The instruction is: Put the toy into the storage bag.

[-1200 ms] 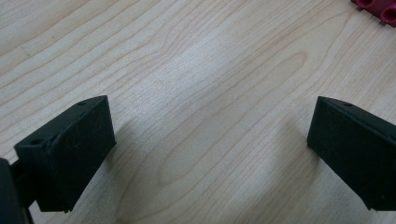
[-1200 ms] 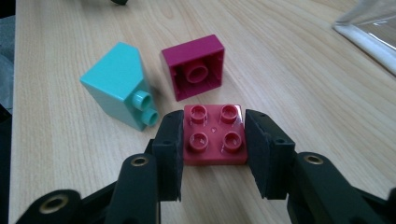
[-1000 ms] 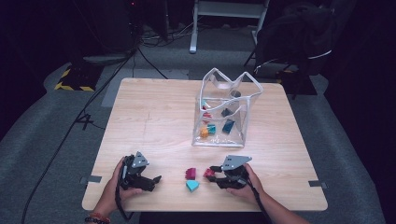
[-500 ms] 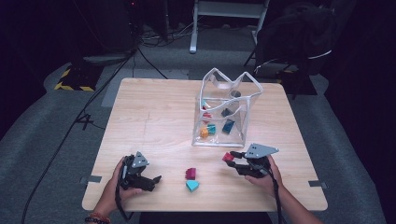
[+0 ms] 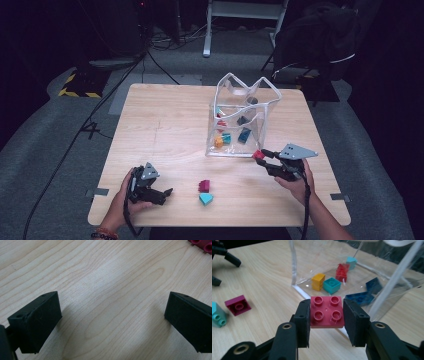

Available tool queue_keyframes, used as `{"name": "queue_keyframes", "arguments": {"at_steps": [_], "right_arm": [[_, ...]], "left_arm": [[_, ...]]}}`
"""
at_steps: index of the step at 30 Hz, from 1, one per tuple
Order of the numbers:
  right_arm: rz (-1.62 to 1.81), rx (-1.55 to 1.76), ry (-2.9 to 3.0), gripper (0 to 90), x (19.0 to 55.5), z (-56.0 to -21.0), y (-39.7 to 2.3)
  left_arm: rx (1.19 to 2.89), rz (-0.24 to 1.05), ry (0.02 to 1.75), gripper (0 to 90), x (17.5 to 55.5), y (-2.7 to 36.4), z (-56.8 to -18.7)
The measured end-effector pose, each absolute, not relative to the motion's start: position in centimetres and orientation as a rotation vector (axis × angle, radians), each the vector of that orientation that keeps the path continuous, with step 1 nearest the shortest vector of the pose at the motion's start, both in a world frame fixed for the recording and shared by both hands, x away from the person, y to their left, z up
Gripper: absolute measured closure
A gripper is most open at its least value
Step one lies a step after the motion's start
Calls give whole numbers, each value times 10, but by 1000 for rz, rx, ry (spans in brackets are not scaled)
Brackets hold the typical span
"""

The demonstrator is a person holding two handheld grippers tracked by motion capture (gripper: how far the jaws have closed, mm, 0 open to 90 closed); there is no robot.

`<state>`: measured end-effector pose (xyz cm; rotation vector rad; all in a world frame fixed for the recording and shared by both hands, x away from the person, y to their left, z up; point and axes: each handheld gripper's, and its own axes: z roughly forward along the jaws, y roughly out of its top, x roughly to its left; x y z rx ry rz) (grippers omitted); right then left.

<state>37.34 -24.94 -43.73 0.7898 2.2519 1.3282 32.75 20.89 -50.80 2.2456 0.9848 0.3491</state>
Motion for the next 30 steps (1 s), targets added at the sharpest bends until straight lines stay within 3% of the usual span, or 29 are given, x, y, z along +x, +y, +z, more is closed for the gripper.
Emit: {"name": "queue_keyframes", "arguments": {"at_steps": [30], "right_arm": [[1419,794,2038,596,399,-341,-259]], "left_arm": [[2248,354,987,7,328,209,-508]]}}
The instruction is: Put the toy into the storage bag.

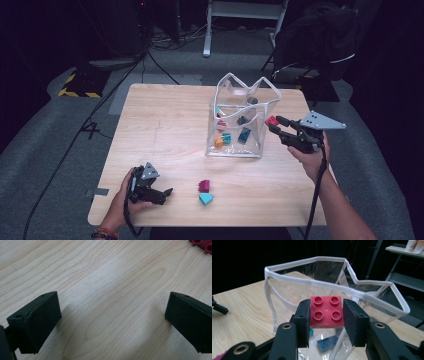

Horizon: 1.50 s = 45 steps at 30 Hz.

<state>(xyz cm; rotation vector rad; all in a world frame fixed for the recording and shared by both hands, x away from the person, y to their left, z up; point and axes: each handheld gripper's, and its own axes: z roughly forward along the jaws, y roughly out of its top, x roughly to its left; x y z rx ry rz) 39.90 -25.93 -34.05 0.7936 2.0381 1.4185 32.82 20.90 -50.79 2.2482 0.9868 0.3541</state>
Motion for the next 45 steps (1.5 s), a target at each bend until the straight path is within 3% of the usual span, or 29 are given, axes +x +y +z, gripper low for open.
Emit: {"name": "queue_keyframes", "arguments": {"at_steps": [23,45], "right_arm": [[1408,725,2066,595,428,-310,-205],[1329,800,2112,595,469,-320,-158]], "left_arm": [[2249,354,985,7,328,209,-508],[2249,353,985,7,328,209,-508]]}}
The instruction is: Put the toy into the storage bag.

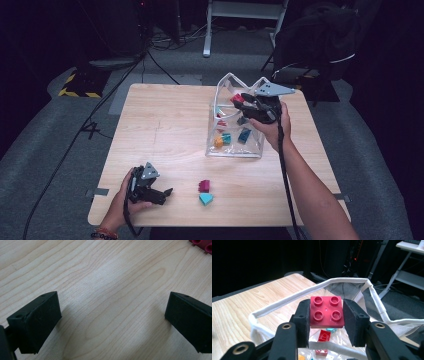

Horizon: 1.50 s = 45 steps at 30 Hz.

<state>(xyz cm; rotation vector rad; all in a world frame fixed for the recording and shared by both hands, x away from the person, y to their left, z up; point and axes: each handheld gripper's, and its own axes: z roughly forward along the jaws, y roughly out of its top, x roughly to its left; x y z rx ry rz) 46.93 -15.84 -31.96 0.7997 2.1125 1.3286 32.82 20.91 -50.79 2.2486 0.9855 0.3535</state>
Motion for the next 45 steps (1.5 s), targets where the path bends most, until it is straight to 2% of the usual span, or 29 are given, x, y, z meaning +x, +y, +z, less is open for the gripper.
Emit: {"name": "queue_keyframes", "arguments": {"at_steps": [12,21,36,45], "right_arm": [[1261,832,2130,579,480,-329,-148],[1264,818,2119,557,472,-326,-156],[1353,750,2095,502,429,-314,-184],[1387,703,2117,492,403,-323,-195]], "left_arm": [[2248,354,987,7,328,209,-508],[2246,351,989,7,328,209,-508],[2246,350,989,7,328,209,-508],[2246,351,990,7,328,209,-508]]}}
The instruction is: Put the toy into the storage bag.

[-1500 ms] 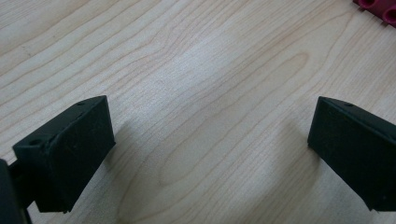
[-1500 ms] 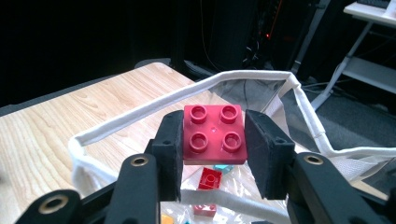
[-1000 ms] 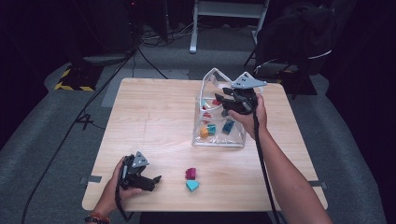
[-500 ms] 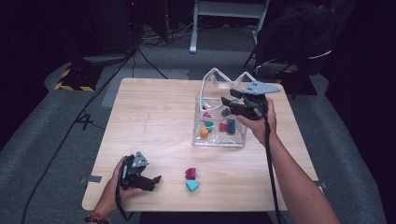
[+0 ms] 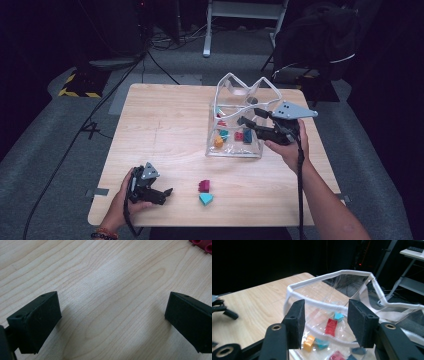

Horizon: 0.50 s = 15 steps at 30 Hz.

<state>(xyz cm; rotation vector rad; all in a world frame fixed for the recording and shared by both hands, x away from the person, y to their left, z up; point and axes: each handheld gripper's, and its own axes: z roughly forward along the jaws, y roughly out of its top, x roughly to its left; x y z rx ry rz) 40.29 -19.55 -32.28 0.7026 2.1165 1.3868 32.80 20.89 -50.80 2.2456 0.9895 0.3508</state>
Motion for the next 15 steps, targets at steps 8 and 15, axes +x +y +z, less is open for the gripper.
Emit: {"name": "queue_keyframes", "arguments": {"at_steps": [8,15], "right_arm": [[1424,664,2166,480,382,-343,-200],[1418,629,2230,466,369,-368,-195]], "left_arm": [[2246,351,989,7,328,209,-508],[2246,351,989,7,328,209,-508]]}}
